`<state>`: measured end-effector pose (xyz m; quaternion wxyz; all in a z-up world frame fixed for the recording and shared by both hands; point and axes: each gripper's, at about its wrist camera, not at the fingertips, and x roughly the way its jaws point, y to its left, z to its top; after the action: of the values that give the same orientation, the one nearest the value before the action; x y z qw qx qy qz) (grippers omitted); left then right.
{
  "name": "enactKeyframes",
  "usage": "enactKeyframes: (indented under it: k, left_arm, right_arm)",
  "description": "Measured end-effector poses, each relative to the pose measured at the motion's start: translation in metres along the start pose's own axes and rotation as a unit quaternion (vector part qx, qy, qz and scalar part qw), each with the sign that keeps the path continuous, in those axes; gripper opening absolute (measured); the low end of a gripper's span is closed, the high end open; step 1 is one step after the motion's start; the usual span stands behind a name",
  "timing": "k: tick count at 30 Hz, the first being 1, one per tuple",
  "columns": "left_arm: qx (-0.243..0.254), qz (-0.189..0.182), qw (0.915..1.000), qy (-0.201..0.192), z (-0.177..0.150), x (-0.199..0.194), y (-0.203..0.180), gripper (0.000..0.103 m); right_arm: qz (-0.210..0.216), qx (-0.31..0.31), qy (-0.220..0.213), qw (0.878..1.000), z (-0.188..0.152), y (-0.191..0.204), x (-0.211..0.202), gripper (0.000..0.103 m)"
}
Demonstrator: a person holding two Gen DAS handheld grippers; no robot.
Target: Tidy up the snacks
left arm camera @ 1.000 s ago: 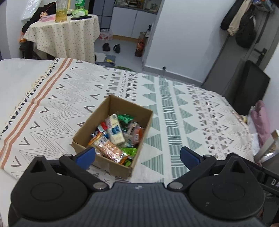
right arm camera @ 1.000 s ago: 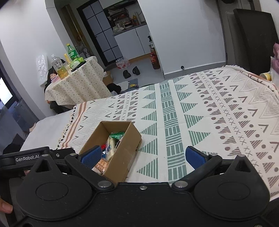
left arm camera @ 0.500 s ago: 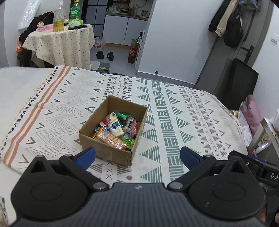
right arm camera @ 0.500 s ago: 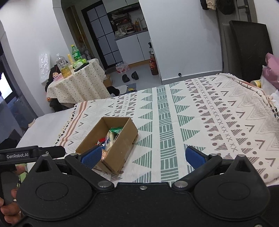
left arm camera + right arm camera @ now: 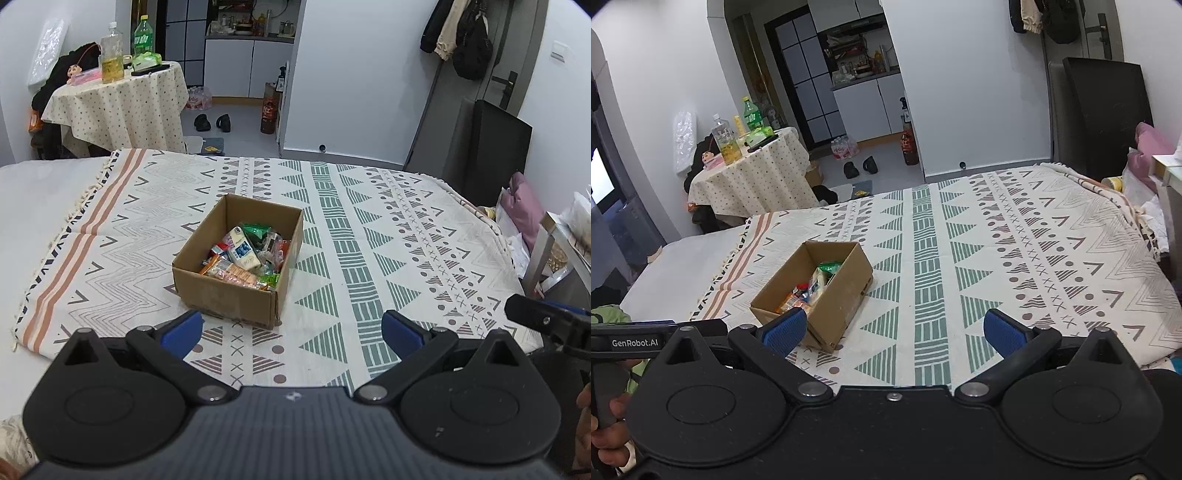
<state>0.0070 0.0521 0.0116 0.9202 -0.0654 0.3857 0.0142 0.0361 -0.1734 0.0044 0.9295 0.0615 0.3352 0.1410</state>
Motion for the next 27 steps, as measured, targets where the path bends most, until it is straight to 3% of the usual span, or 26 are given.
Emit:
enactKeyframes:
  k: [27]
  left_arm:
    - [0.003, 0.019, 0.9998, -0.008, -0.003, -0.015, -0.002, 0.103]
  right_arm:
    - [0.011, -0.011, -0.005, 1.0, -0.003, 0.004, -0.013, 0.103]
